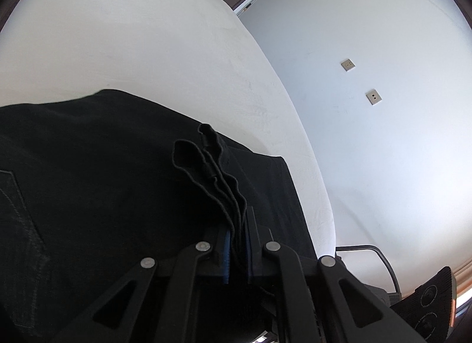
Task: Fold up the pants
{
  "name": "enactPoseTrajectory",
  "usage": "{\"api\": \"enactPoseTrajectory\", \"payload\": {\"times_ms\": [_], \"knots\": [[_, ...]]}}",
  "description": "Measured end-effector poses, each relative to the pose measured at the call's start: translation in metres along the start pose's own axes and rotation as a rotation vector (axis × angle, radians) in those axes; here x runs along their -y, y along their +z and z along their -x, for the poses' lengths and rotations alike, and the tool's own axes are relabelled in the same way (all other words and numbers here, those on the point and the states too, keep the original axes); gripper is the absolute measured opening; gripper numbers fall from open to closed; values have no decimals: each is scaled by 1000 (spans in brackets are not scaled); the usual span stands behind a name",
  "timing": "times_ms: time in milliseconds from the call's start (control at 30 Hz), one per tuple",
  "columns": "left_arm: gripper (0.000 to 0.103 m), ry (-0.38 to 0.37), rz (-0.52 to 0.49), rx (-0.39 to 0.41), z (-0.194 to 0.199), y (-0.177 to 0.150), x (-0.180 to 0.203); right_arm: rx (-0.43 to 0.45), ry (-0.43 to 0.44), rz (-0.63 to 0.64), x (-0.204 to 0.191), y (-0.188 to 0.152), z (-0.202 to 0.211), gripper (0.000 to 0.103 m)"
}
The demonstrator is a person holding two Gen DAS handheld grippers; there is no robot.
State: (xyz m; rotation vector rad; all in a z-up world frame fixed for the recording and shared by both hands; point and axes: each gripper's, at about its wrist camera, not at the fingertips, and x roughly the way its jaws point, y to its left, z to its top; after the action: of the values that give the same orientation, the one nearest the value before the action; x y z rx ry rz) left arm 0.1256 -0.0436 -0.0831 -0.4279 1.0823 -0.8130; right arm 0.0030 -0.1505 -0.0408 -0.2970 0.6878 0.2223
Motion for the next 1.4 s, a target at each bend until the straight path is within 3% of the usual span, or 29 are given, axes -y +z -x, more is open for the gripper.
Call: {"api": "enactPoseTrajectory", "payload": {"times_ms": [400,733,867,933,1000,1033,1067,1100,1200,1300,1400], "knots": [[8,103,31,-6,40,-13,-60,-50,140,88,-49,-2,-1,11],[8,108,53,-9,41,-10,-67,-97,160,109,-77,-9,11,13],[13,126,64,-16,42,-11,-77,-145,177,92,-67,-15,13,15],[18,139,62,4,47,-12,-75,-147,215,60,-60,-8,11,21],[23,183,48,29,59,-14,-75,-163,286,26,-52,-19,24,44],[37,212,43,44,66,-13,-76,-164,329,5,-45,-27,35,64],[44,246,36,68,74,-14,-75,-156,381,-21,-38,-34,49,66],[49,283,30,100,83,-14,-71,-150,417,-41,-31,-40,60,66],[49,334,-21,168,101,-17,-53,-123,518,-141,5,-53,94,66],[49,387,-137,174,99,-23,-25,-126,628,-334,63,-49,101,66],[49,423,-245,107,71,-40,-5,-100,698,-544,128,-60,103,45]]}}
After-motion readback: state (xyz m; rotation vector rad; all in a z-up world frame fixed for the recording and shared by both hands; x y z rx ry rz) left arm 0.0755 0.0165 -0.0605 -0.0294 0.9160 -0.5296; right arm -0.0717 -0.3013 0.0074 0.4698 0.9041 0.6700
